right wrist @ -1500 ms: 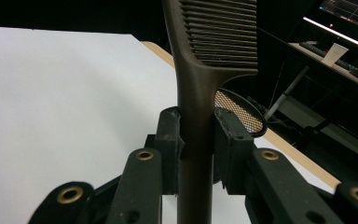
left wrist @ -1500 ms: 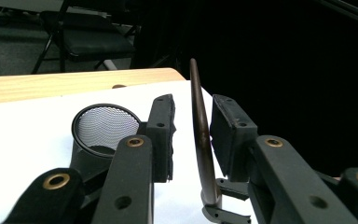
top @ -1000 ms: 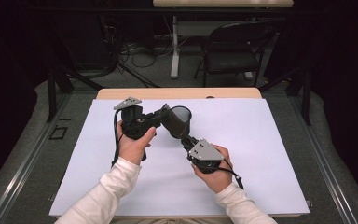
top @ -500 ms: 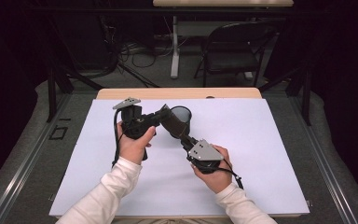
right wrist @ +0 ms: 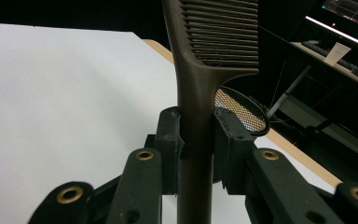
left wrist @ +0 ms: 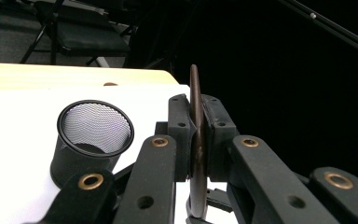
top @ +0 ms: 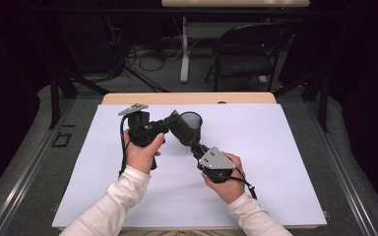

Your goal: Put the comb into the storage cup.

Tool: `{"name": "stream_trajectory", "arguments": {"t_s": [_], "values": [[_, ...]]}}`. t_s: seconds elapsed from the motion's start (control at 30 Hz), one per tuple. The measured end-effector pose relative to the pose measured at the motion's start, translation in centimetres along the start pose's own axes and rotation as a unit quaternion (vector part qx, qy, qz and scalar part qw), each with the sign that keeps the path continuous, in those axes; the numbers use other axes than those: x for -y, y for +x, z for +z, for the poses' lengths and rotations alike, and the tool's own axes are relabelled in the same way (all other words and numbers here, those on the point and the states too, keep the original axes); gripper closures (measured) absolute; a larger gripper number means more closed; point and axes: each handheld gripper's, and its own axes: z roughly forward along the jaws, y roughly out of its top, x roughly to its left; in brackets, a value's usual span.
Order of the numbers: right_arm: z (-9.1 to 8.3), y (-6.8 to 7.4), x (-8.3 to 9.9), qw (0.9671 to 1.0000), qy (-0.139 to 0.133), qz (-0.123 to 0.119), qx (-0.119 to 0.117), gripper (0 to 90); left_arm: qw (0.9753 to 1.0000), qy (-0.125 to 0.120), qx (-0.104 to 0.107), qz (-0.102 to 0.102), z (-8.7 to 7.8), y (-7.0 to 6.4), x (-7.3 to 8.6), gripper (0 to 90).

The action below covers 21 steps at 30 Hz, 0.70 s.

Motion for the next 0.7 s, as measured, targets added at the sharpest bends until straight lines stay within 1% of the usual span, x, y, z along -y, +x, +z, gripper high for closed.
{"name": "stream_trajectory", "arguments": {"t_s": [0.3, 0.43, 0.57, 0.7], "values": [[0.03, -0.02, 0.02, 1.0, 0.001, 0.001, -0.001, 72.9, 0.9999, 0.001, 0.007, -0.012, 0.06, 0.1, -0.04, 84.5], [0.03, -0.03, 0.01, 1.0, 0.0, 0.003, 0.0, 72.9, 0.9998, -0.005, 0.01, -0.017, 0.08, 0.15, -0.02, 84.6], [0.04, -0.05, 0.02, 1.0, 0.0, 0.004, 0.002, 72.9, 0.9997, -0.008, 0.016, -0.018, 0.14, 0.07, 0.01, 84.6], [0.04, -0.08, 0.04, 1.0, 0.0, 0.003, 0.003, 72.8, 0.9996, -0.009, 0.016, -0.02, 0.18, 0.11, 0.02, 84.6]]}}
